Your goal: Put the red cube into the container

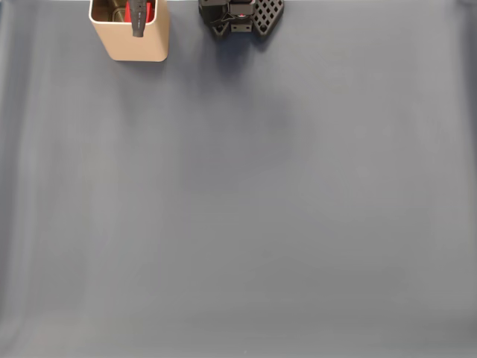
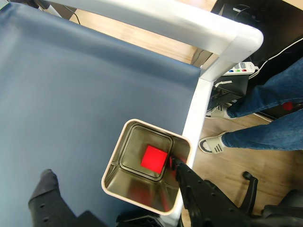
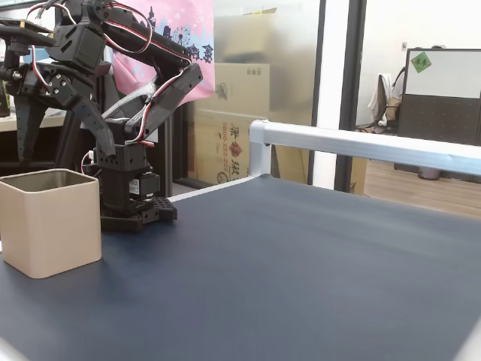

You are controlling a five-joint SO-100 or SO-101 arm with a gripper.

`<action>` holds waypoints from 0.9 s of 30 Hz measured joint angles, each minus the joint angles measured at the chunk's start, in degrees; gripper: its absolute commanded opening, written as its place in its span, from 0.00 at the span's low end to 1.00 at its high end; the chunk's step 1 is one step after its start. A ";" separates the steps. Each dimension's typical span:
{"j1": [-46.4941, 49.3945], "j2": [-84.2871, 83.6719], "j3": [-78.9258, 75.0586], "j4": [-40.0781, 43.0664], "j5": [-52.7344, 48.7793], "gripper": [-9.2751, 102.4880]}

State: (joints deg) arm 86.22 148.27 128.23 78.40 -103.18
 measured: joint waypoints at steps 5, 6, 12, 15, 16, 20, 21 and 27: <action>0.00 0.26 0.00 -0.53 0.26 0.56; 0.00 0.26 0.00 -0.70 0.26 0.56; 0.00 0.26 0.00 -1.49 0.62 0.54; 0.00 0.26 0.00 -1.67 0.62 0.51; -0.09 0.26 0.00 -1.67 0.62 0.49; -0.35 0.26 0.00 -2.29 0.97 0.33; -0.79 0.26 0.00 -2.37 1.05 0.29; -5.36 1.05 0.00 -2.55 2.90 0.08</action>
State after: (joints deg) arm 80.86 149.33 128.23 75.85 -100.28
